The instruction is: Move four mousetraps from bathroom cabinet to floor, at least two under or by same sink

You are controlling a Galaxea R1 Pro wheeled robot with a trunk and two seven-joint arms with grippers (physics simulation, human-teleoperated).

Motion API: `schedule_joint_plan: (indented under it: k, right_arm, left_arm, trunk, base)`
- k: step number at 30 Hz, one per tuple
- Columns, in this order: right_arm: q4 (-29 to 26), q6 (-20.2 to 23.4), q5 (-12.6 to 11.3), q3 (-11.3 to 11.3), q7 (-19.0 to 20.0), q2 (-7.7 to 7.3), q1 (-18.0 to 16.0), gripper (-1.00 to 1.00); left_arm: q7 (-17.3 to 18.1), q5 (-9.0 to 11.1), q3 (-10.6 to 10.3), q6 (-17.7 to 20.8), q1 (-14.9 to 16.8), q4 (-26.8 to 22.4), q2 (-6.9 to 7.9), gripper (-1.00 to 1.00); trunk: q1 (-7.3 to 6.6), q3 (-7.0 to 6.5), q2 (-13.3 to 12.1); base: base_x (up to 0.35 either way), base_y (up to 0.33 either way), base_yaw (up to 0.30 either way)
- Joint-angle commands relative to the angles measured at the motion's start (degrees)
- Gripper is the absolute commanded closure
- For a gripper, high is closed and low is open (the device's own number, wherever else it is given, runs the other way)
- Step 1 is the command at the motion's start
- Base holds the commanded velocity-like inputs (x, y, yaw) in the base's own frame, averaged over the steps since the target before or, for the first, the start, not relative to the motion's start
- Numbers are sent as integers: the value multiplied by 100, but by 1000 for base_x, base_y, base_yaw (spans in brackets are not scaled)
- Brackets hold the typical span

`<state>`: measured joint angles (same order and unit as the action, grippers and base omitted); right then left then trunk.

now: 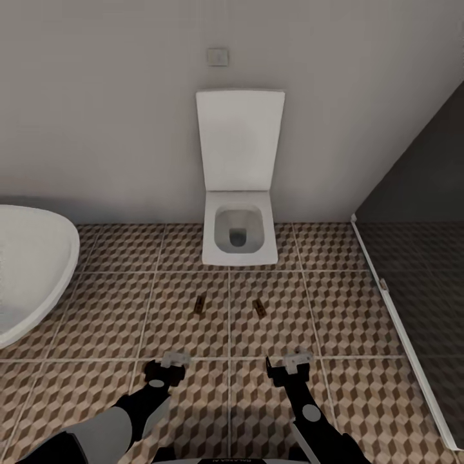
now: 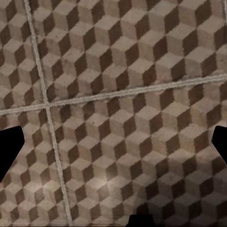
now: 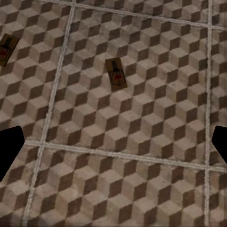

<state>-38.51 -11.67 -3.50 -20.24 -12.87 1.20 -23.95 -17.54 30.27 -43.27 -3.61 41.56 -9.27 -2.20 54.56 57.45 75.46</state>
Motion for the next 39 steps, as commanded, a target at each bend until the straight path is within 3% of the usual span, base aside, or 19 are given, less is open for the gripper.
schedule_joint_plan:
  k: [1, 8, 20, 28, 39]
  right_arm:
    - [60, -70, -37, -32, -40, -5, -5, -100]
    - [384, -240, -37, -32, -40, -6, -5, -100]
    - [483, -280, -38, -32, -39, -6, -5, -100]
    - [663, -322, -37, -32, -32, -12, -5, -100]
    - [1251, -843, -37, -32, -30, -15, -5, -100]
  left_arm:
    - [-22, 57, -50, -28, 3, 29, 0, -100]
    - [-22, 57, -50, -178, -3, 194, 0, -100]
    - [-16, 75, -43, -276, -149, 393, 4, -100]
    - [-21, 107, -41, -610, -229, 441, 1, -100]
    - [-22, 206, -35, -884, -414, 608, 1, -100]
  trunk:
    - [-23, -26, -40]
    - [-176, -217, -321]
    - [-440, -544, -802]
    - [-616, -762, -1123]
    - [-857, -1062, -1564]
  base:
    - [0, 0, 0]
    - [0, 0, 0]
    - [0, 0, 0]
    - [0, 0, 0]
    - [0, 0, 0]
